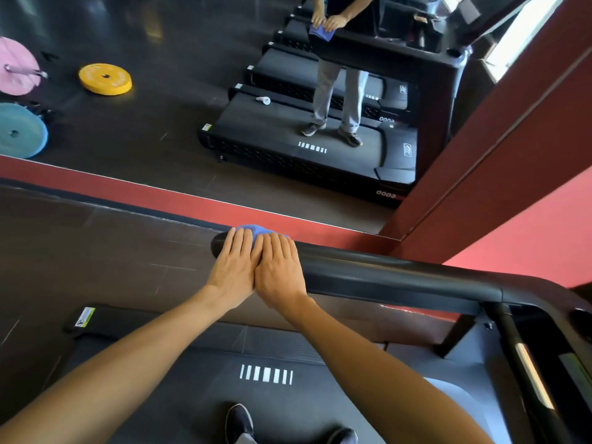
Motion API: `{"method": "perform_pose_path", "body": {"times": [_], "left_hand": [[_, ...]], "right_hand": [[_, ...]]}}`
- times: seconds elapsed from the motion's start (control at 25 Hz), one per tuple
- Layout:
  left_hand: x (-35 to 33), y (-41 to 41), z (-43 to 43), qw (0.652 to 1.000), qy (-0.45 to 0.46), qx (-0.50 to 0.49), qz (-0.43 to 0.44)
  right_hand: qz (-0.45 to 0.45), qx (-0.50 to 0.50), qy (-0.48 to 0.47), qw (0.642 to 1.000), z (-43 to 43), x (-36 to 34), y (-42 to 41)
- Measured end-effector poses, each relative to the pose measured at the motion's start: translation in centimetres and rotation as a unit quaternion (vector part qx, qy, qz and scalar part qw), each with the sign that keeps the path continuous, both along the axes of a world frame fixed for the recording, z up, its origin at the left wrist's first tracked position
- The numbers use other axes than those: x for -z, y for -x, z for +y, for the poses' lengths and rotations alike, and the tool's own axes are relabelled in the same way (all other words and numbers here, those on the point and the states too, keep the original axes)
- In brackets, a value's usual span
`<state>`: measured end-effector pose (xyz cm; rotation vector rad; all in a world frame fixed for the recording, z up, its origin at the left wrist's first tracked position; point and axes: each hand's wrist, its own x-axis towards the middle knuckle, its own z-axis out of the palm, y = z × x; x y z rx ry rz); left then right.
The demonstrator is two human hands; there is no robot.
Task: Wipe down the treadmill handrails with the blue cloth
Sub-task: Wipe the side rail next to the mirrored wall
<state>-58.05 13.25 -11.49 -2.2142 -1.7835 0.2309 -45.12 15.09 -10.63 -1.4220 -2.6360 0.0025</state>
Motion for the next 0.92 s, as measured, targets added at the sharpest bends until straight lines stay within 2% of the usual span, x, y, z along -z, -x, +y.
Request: {"method": "perform_pose_path", "body": {"times": [0.16,0.48,0.68,0.84,0.92], "left_hand": [[0.5,-8.8,0.9,1.0,0.019,0.002,0.004],[0.0,-30.6,4.0,0.993,0.006,0.114,0.027],[0.3,-42.0,6.0,0.985,-0.002,0.17,0.004],[0.0,-46.0,6.5,0.986,0.017,0.166,-0.014],[0.0,-45.7,6.7,0.984,0.015,0.176,-0.016]], "right_hand": [[0.006,0.053,-0.007,0.999,-0.2,0.8,-8.5],[0.044,0.154,0.016,0.987,1.3,1.5,-30.0],[-0.006,0.206,-0.001,0.979,2.0,1.6,-41.4],[-0.048,0.212,0.01,0.976,1.8,1.8,-45.6],[-0.029,0.233,0.008,0.972,1.6,1.4,-44.8]]}}
